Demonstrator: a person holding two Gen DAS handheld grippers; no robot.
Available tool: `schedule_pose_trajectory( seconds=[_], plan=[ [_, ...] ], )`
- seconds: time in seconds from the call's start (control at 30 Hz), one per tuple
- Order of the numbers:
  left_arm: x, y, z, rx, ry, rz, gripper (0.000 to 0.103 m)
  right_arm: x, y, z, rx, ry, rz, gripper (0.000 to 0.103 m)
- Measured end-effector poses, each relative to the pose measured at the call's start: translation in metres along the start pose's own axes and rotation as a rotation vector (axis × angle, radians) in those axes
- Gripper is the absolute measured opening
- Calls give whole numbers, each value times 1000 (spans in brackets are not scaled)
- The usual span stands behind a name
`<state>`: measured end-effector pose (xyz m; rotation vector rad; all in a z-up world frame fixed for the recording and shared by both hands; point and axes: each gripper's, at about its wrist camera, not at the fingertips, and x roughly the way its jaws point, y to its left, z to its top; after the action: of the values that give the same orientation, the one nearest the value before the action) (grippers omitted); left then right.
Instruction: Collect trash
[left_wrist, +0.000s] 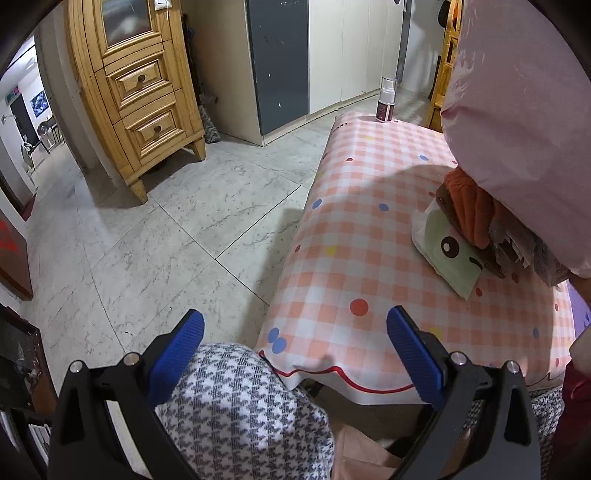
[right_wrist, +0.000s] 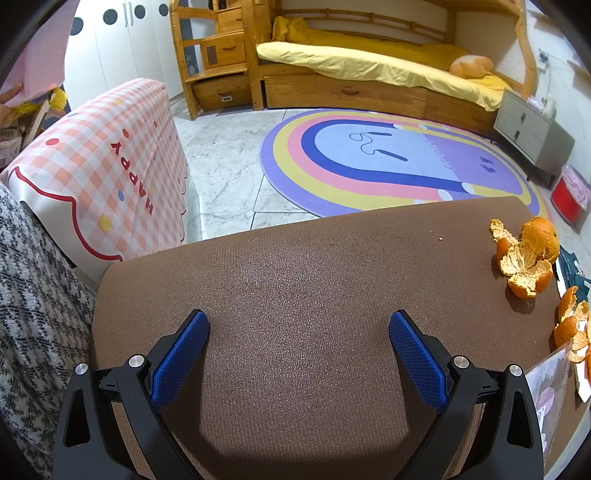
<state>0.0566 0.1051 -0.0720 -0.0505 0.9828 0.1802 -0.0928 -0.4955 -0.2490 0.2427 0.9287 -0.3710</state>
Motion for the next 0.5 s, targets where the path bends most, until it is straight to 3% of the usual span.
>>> schedule_pose_trajectory(
  seconds=[0.5],
  plan=[
    [-12, -8, -1, 33, -32, -10, 96, 0, 0, 0, 0, 0, 0, 97]
  ],
)
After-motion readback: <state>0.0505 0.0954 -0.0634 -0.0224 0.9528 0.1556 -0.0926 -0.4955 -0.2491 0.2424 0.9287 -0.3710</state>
